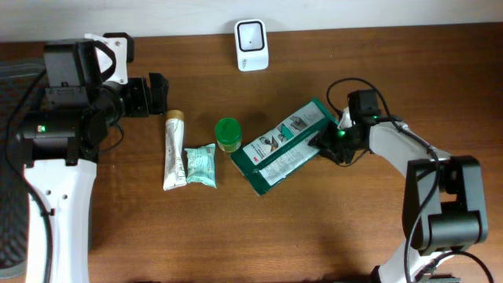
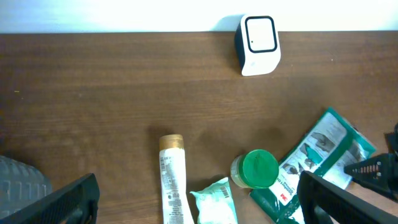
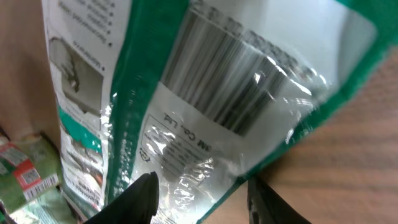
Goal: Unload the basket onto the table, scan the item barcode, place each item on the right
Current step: 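Reach the right gripper to the green 3M package and grasp its edge, then lift the 3M package and hold it up to the scanner, then carry the 3M package right and release it beside the Kleenex pack, then move the right gripper left and grasp the green-capped jar by its lid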
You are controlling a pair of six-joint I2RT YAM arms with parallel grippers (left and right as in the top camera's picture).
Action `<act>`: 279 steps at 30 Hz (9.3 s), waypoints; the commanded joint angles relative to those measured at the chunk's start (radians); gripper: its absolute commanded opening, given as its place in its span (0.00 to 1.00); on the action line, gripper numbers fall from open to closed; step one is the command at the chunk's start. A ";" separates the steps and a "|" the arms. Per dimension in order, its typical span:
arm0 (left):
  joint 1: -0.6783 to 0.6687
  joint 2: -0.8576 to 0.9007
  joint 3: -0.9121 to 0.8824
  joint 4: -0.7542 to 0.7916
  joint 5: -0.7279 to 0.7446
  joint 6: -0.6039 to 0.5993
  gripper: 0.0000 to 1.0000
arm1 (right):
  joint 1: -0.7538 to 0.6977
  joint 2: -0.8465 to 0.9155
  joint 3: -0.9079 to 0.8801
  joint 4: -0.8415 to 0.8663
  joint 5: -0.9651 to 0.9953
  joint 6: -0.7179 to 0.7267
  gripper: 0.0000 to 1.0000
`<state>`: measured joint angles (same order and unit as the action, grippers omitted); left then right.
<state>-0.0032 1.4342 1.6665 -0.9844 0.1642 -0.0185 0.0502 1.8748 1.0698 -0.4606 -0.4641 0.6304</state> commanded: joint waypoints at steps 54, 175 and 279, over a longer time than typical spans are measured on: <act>0.006 -0.010 0.014 0.001 -0.004 0.012 0.99 | 0.306 0.193 -0.005 0.628 -0.258 -0.040 0.38; 0.006 -0.010 0.014 0.001 -0.004 0.012 0.99 | 0.461 0.679 1.146 0.194 1.505 -1.584 0.04; 0.006 -0.010 0.014 0.001 -0.004 0.012 0.99 | 0.541 0.372 1.078 -0.531 0.223 -0.672 0.97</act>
<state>-0.0032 1.4342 1.6665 -0.9840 0.1638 -0.0185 0.5495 2.1975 2.1464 -1.0187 -0.2825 -0.0509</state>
